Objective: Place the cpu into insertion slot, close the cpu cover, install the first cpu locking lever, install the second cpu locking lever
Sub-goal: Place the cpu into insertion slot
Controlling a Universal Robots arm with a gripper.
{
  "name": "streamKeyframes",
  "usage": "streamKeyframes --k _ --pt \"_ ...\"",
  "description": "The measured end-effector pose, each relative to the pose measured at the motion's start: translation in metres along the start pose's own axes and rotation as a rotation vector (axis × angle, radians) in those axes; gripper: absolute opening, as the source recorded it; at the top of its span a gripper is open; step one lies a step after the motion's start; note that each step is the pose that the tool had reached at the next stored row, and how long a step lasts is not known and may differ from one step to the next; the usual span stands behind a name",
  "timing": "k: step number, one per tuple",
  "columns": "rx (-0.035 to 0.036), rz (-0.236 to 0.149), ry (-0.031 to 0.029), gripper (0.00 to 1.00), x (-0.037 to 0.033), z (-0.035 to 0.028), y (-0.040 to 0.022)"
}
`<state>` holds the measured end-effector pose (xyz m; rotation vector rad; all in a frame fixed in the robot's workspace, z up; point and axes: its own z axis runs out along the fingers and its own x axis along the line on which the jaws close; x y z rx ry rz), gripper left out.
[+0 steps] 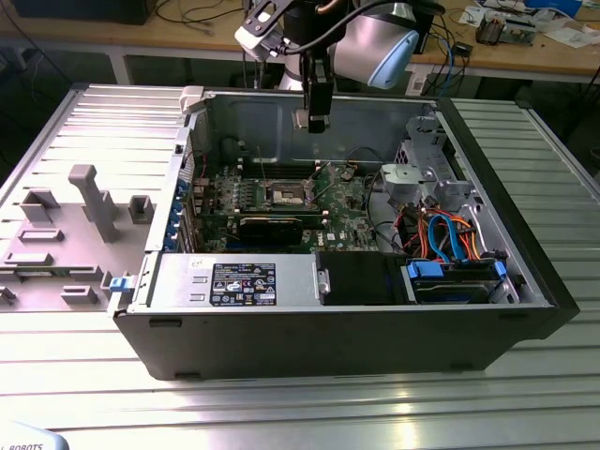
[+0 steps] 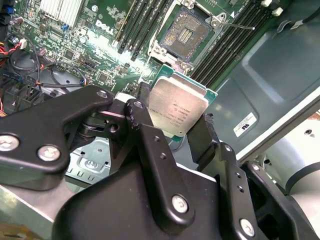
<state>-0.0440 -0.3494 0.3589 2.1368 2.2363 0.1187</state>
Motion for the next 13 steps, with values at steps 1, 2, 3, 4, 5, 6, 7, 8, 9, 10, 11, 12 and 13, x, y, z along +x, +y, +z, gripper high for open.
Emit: streamKeyframes --k 1,2,3,4,5,6,7,8,9,10,11,12,13 --pt "0.0000 0.000 0.0000 0.54 0.0000 0.0000 0.0000" --pt "0.0000 0.000 0.0000 0.54 0.0000 0.0000 0.0000" --pt "0.0000 0.000 0.0000 0.54 0.0000 0.0001 0.0000" --pt "0.0002 0.000 0.0000 0.54 0.0000 0.0039 -0.0012" --pt "0.0015 0.000 -0.0008 0.54 -0.0001 0.0102 -0.0019" --pt "0.0013 0.000 -0.0005 0.54 -0.0001 0.0106 -0.0019" --pt "0.0015 0.000 -0.0005 0.54 -0.0001 0.0108 -0.0019" --pt "0.0020 0.000 -0.0003 0.54 -0.0001 0.0110 -0.0019" --pt "0.0068 0.000 -0.0002 0.54 -0.0001 0.0118 -0.0019" --pt "0.0111 0.000 0.0001 0.54 -0.0002 0.0135 -0.0021" --pt "0.0132 0.000 -0.0006 0.54 -0.0002 0.0150 -0.0023" --pt "0.0136 0.000 -0.0015 0.54 -0.0002 0.0166 -0.0025" --pt "0.0137 0.002 -0.0030 0.54 -0.0002 0.0204 -0.0033"
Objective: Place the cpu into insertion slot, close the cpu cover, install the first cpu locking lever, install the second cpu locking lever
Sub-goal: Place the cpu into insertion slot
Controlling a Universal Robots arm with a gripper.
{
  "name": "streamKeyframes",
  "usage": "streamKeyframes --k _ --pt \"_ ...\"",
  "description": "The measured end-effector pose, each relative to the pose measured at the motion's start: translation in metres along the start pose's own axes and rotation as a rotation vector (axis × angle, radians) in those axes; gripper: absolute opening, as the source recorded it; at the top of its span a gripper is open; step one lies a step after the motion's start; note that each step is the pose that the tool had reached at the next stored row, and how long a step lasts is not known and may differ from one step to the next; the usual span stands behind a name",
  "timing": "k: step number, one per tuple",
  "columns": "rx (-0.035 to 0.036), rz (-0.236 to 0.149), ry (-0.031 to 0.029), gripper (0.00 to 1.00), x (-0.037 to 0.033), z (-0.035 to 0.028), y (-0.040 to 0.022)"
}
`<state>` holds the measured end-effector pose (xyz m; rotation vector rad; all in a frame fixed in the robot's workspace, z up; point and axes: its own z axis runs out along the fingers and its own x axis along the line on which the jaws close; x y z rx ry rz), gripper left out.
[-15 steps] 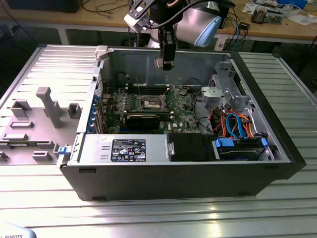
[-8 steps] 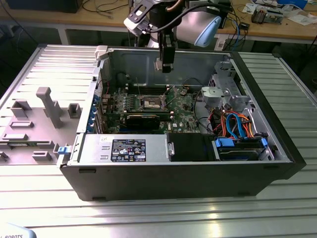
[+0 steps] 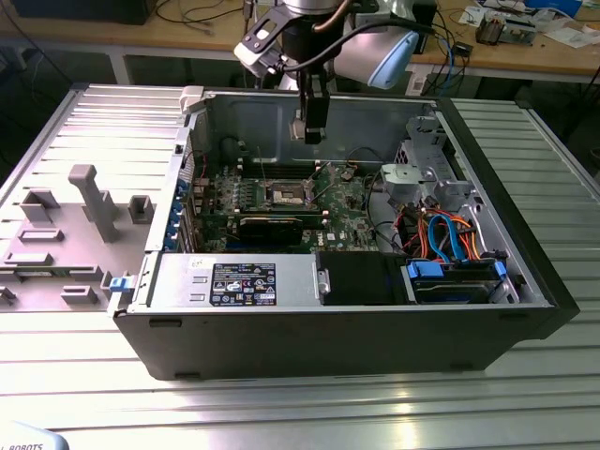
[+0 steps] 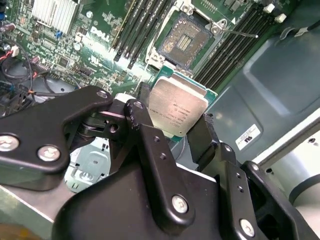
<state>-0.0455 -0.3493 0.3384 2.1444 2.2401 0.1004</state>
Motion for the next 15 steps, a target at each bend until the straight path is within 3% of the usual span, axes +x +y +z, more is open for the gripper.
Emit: streamKeyframes --k 6,15 --pt "-0.0005 0.038 -0.0036 0.54 -0.0001 0.0098 -0.0026" --pt "-0.0006 0.044 -0.0040 0.54 0.0000 0.0106 -0.0044"
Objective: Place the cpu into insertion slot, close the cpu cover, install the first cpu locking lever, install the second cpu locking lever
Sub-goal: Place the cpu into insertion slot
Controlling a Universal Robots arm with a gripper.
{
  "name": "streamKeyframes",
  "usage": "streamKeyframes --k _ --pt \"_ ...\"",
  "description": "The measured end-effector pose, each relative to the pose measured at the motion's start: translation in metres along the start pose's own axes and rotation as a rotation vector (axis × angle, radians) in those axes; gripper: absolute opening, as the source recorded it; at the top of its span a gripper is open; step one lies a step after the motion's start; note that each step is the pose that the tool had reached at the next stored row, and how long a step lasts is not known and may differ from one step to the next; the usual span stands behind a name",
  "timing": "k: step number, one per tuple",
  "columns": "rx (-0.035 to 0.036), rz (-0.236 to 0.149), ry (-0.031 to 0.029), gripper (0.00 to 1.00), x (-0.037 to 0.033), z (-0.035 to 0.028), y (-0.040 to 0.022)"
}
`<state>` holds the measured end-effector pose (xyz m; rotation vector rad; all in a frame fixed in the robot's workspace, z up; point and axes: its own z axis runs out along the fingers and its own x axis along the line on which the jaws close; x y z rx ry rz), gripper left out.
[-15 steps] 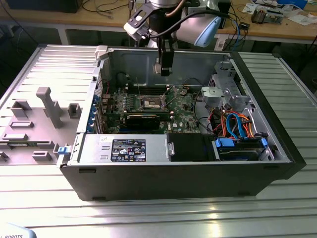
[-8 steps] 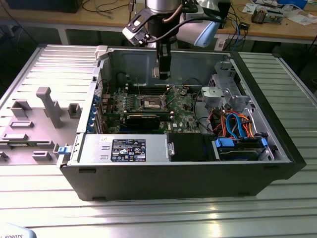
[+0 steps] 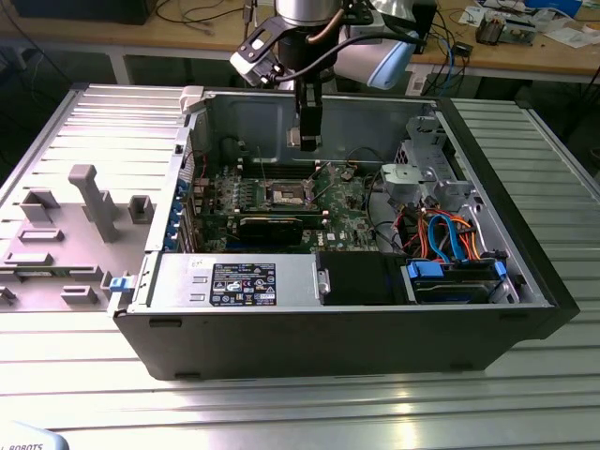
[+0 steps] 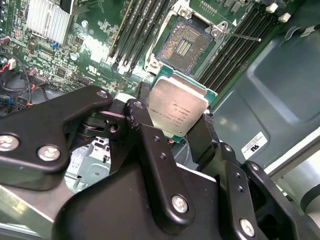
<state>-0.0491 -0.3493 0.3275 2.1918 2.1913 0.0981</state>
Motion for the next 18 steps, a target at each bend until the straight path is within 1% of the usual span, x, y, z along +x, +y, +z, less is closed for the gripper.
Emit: streamKeyframes --k 6,7,8,10,18 --pt "0.0000 0.002 -0.0001 0.54 0.0000 0.0004 0.0000" --pt "-0.0002 0.007 -0.0004 0.54 0.0001 0.0008 0.0000" --pt "-0.0003 0.025 -0.0021 0.54 0.0000 0.0012 -0.0001" --pt "-0.0004 0.035 -0.0028 0.54 0.0000 0.0016 -0.0001" --pt "-0.0005 0.035 -0.0028 0.54 0.0000 0.0019 -0.0001"
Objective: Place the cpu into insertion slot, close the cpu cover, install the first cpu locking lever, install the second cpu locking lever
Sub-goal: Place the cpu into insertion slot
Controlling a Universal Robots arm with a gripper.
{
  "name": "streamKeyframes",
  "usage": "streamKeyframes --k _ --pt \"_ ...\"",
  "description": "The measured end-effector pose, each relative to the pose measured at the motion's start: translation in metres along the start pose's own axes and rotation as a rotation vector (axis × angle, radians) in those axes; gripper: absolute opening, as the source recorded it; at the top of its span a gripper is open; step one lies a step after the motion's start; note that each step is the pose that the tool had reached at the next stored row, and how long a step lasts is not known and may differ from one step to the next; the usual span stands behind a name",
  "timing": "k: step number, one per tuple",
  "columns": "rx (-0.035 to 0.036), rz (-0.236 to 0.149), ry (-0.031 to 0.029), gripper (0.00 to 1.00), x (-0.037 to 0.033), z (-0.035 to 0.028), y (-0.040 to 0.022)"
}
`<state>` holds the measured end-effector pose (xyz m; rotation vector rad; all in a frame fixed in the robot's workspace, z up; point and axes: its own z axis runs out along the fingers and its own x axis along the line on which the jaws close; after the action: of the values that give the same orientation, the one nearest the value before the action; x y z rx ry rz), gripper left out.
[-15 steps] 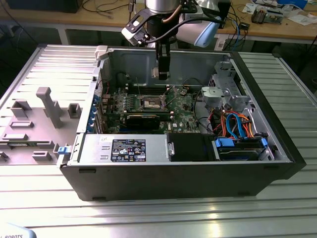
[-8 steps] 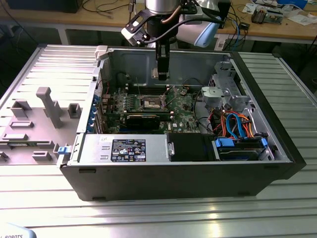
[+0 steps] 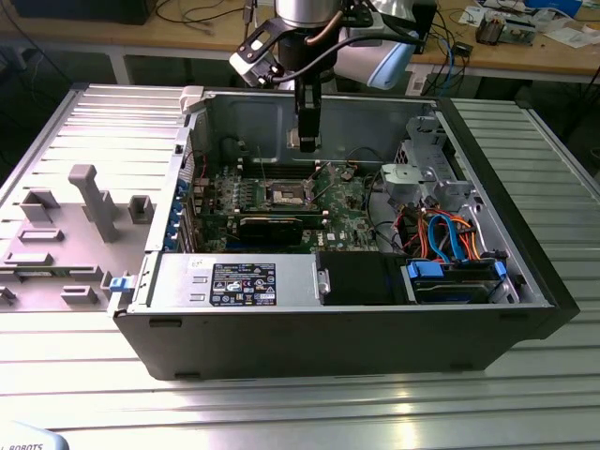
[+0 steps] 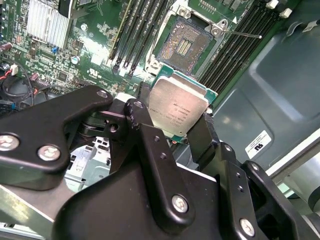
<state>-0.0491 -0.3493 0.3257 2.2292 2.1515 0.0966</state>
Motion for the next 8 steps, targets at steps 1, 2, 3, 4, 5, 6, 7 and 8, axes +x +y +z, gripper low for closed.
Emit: streamKeyframes --k 1,2,3,4,5,6,7,8 --pt "0.0000 0.001 0.0000 0.54 0.0000 0.0000 0.0000" --pt "-0.0001 0.006 -0.0003 0.54 0.0000 0.0001 0.0000" --pt "-0.0003 0.013 -0.0007 0.54 0.0000 0.0002 0.0000" --pt "-0.0004 0.022 -0.0014 0.54 0.0000 0.0003 0.0000" --pt "-0.0006 0.034 -0.0022 0.54 0.0000 0.0005 0.0000" --pt "-0.0007 0.049 -0.0035 0.54 0.0000 0.0006 -0.0001" --pt "-0.0008 0.057 -0.0042 0.54 0.0000 0.0006 -0.0001" --pt "-0.0009 0.059 -0.0044 0.54 0.0000 0.0006 -0.0001"
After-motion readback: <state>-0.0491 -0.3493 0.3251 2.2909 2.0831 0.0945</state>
